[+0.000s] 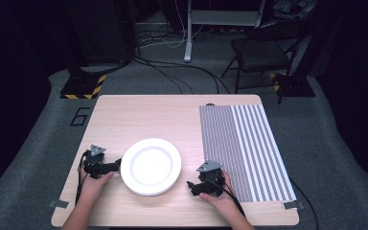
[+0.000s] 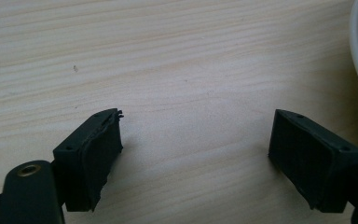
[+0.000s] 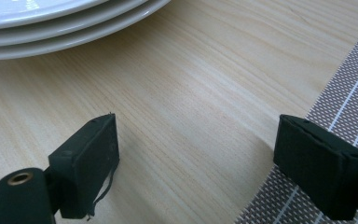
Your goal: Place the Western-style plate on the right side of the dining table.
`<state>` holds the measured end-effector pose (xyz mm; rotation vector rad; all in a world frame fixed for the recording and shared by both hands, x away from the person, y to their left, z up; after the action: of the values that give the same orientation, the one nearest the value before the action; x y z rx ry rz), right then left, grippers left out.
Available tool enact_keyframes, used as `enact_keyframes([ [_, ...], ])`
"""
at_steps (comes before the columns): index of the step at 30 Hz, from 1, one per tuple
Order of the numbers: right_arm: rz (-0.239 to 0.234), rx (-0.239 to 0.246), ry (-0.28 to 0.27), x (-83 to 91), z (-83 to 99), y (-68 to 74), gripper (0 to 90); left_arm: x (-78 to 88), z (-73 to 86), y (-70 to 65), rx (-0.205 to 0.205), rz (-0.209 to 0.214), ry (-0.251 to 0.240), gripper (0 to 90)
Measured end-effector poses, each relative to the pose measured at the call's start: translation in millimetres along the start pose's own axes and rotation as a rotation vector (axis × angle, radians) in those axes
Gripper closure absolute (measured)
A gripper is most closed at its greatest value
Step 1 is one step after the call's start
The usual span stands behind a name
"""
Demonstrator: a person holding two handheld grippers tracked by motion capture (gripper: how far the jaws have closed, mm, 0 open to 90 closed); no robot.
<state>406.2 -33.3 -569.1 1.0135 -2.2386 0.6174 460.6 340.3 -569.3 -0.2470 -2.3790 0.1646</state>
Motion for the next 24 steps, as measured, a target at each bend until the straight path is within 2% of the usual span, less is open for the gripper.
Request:
enact_keyframes([
  [24, 0.001, 0.001, 0.001, -0.1, -0.1, 0.2, 12.9, -0.6, 0.4, -1.4, -0.021, 0.01, 0.003, 14.8],
])
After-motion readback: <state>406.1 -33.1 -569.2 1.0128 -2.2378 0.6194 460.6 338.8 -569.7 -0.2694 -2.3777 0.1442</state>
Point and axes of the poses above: each handheld gripper's, and its own axes: x roughly backward along the jaws, z roughly out of its underside, y roughly to its left, the point moved 6 cm from there along -x, roughly forward along the jaws, and after that the axes turned 13 degrees about x, right-handed, at the moved point
